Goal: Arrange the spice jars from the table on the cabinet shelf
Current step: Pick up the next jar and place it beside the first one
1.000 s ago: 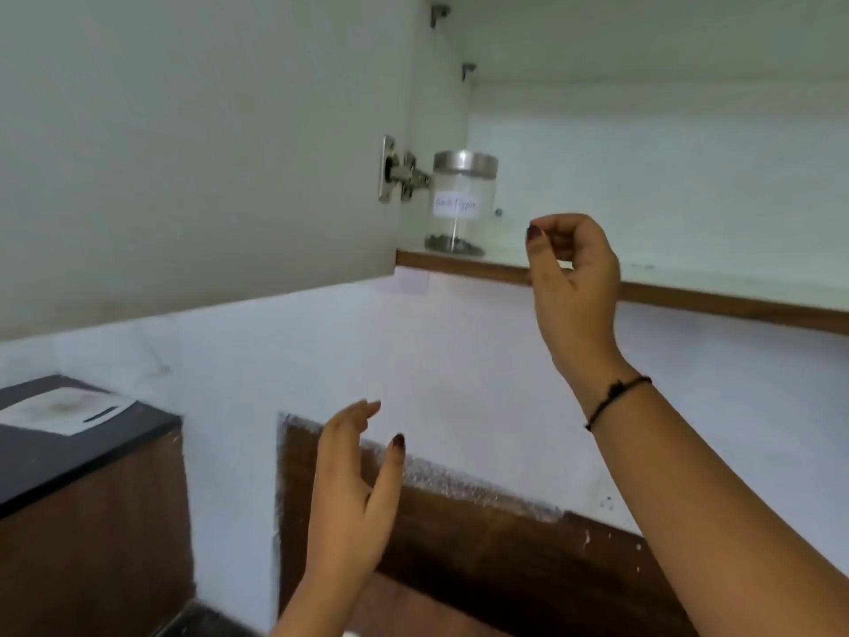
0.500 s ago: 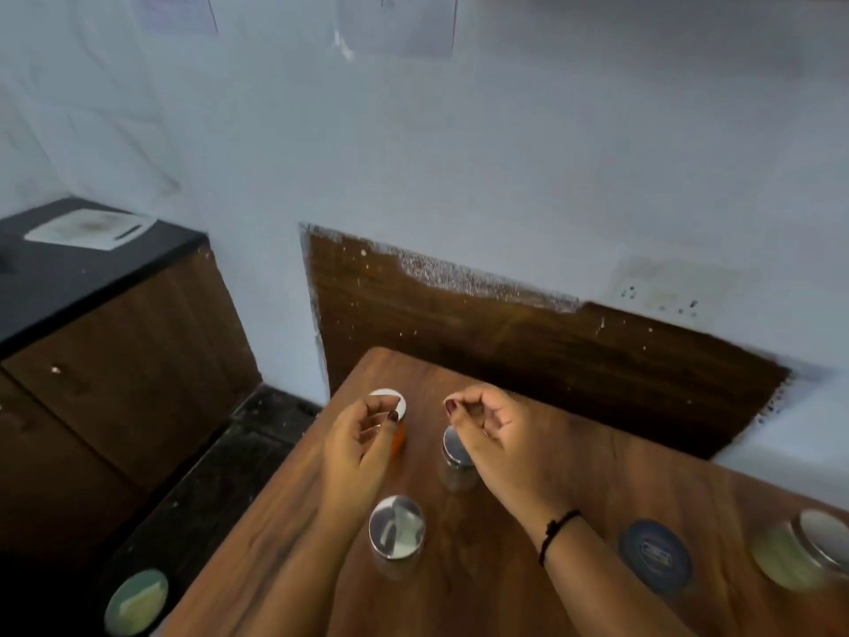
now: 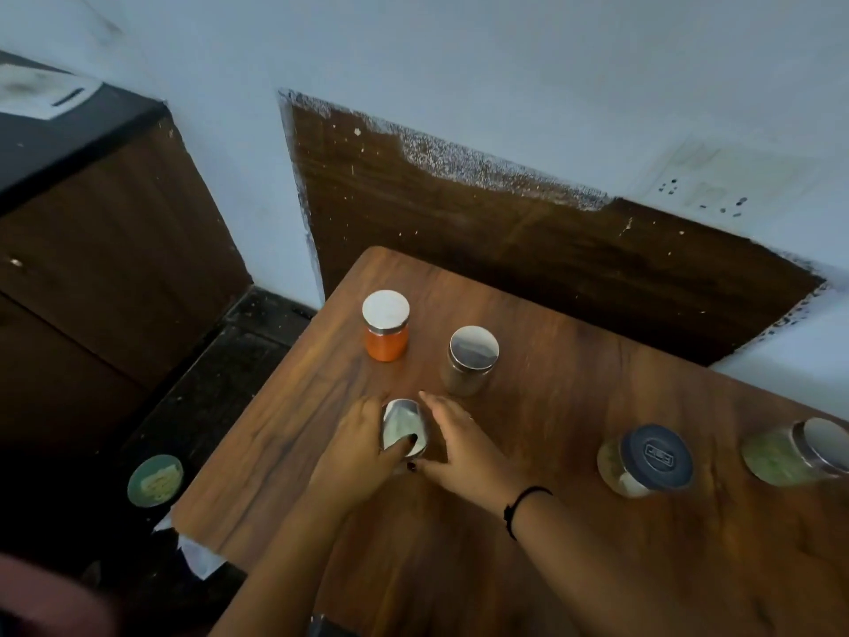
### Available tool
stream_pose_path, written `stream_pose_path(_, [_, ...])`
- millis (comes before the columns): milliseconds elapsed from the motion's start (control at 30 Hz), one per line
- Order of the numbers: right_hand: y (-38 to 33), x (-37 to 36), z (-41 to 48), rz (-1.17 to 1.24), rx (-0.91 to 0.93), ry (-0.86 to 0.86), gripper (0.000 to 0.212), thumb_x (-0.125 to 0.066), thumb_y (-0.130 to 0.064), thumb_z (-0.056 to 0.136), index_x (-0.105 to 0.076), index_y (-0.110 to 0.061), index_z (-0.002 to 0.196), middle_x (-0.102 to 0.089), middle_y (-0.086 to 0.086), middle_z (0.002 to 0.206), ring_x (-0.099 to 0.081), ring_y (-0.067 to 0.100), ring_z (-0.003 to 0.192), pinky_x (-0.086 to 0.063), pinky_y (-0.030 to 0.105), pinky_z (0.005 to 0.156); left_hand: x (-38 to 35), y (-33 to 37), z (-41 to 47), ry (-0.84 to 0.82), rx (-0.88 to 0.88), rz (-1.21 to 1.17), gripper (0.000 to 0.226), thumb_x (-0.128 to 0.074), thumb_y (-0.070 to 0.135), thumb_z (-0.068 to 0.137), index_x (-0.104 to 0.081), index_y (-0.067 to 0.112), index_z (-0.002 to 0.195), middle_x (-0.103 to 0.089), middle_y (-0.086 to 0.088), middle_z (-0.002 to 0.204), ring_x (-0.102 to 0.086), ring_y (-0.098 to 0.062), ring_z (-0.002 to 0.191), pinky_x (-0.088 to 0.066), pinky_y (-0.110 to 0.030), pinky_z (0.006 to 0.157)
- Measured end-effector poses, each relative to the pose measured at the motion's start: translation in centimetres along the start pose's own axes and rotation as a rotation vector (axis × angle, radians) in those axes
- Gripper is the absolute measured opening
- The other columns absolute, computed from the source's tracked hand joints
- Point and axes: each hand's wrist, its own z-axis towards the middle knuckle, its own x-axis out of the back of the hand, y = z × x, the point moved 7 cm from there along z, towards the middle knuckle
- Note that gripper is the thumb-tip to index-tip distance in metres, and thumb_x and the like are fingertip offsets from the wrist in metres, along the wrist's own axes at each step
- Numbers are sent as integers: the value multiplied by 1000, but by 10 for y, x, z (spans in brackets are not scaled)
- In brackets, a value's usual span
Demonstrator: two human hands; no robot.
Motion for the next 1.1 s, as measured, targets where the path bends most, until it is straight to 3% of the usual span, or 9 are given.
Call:
stream_pose_path(167, [7,-23,11,52,-37,3,95,-74,-33,78,-16,-28,153,-30,-5,155,-29,12,142,-33,29,114,-12,-15,2,-27,2,-110,71,-74,46,82,-39,27,141,-48,10,131,-40,0,108,-31,-2,73])
stream_pose_path(433, [7,-21,9,118,-36,57,89,-73,-29,82,-18,-33,152,-31,-8,154,-31,11,141,-38,32,113,-9,-19,5,45,-28,-121,68,-76,53,77,-46,31,134,-44,21,117,-44,1,101,-36,-5,74])
stream_pose_path(567, [3,-5,3,182,-15,127,89,-75,-29,79,-22,-36,150,-32,-11,153,-30,6,141,-37,31,113,6,-10,6,129,-64,-152,72,-77,61,69,-48,34,128,-47,23,113,-48,0,103,-50,-18,81])
stream_pose_path(733, [-3,22,-16,358,-26,276,94,-84,-39,69,-27,-42,144,-40,-17,147,-40,4,135,-44,33,109,35,36,4,254,-151,-386,58,-81,53,69,-50,42,116,-55,31,107,-57,5,103,-50,-13,74])
stream_pose_path(900, [-17,58,-43,497,22,414,96,-84,-36,70,-24,-44,145,-36,-23,146,-38,1,135,-44,14,101,52,90,0,294,-229,-531,42,-78,56,70,-55,43,103,-64,25,103,-61,8,98,-53,-15,72])
stream_pose_path(1000, [-28,87,-61,511,123,478,101,-83,-29,73,-19,-32,151,-33,-13,151,-36,4,139,-45,22,104,61,120,-5,294,-255,-603,38,-76,55,73,-59,35,101,-67,17,99,-64,5,91,-56,-17,69])
stream_pose_path(1100, [-35,107,-76,540,189,515,102,-82,-30,74,-17,-32,152,-32,-11,152,-38,7,138,-47,30,104,70,144,-9,288,-247,-682,44,-64,59,71,-62,25,100,-67,11,93,-66,3,84,-56,-14,63])
